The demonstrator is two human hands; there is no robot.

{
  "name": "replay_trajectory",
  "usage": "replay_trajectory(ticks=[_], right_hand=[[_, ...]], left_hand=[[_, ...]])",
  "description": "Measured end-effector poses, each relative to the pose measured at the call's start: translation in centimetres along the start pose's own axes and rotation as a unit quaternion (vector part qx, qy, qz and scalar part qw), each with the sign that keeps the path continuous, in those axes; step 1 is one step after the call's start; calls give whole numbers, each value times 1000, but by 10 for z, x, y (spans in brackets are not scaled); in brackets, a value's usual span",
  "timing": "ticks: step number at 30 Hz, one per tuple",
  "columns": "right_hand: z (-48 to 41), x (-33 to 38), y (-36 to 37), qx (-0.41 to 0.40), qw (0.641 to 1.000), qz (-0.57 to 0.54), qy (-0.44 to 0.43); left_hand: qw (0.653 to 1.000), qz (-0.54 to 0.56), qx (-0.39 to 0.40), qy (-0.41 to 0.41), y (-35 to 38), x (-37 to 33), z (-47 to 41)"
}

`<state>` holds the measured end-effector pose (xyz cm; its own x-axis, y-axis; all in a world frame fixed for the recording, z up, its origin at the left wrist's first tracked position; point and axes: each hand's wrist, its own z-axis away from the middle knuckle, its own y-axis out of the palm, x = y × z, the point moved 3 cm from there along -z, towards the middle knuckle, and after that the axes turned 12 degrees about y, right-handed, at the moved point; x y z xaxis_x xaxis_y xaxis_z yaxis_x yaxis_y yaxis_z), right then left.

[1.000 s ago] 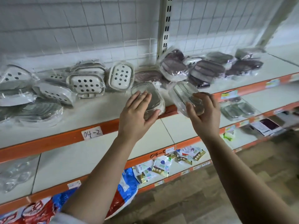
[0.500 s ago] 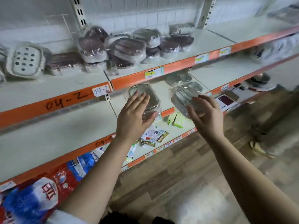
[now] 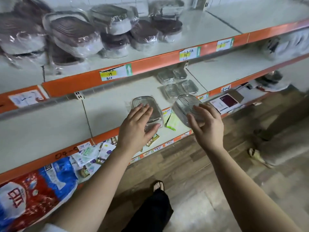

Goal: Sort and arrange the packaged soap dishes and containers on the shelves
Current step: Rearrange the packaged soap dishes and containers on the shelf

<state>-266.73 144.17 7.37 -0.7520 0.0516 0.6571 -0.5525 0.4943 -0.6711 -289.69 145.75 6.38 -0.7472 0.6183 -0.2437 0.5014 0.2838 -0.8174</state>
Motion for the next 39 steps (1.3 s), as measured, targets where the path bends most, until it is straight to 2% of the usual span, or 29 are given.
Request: replay_trajectory(ticks=[9,21,31,39], right_hand=[[-120,-73,43,20,999,18,34],[-203,-157,142,67,995,-33,71],[-269,-206,177,94,993,-58,-42],[-322,-229,213,80,994,-68,-32]], left_hand=[[999,23,3,-25,116,22,-104],[998,1,-11,-57,221,34,-155],[990,-31,-77,-117,283,43,-164],[966,4,-155,-209,314,43,-169]])
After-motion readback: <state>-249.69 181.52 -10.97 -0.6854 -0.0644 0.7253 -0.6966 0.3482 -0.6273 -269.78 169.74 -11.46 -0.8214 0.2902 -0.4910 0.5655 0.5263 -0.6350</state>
